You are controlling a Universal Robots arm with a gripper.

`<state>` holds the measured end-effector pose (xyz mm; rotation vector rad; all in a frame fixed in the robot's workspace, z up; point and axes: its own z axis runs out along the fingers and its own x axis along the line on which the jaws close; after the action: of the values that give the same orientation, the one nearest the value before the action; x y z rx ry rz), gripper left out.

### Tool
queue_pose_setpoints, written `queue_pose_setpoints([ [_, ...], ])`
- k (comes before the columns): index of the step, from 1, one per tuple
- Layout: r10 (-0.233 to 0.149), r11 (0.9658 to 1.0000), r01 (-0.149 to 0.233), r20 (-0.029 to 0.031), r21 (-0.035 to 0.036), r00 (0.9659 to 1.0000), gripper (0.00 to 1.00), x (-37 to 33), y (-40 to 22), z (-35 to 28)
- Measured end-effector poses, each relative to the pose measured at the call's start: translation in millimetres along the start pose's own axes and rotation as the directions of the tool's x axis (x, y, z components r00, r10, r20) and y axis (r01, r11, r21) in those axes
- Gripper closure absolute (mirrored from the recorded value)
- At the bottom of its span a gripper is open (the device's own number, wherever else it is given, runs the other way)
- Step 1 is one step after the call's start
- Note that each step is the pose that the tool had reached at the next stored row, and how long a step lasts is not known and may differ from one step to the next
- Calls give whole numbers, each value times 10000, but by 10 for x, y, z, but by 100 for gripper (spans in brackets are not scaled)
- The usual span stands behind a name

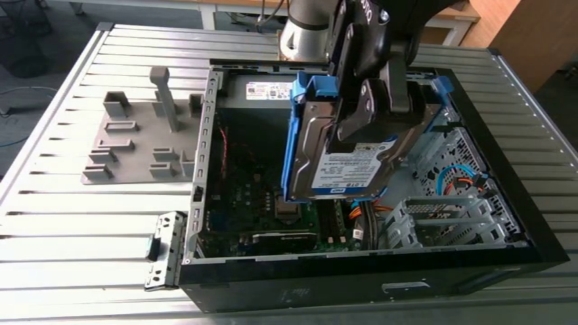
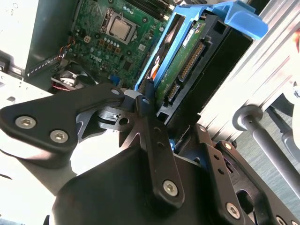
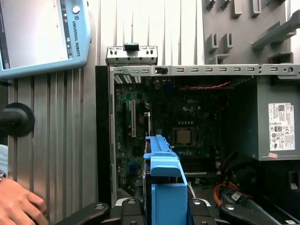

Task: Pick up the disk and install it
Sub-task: 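Pick up the disk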

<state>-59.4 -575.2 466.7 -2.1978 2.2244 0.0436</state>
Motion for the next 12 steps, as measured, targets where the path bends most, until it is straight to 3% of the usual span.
queue_pose_setpoints([
  [12, 1, 10000, -1, 0, 0, 10000, 64, -1, -44, 0],
])
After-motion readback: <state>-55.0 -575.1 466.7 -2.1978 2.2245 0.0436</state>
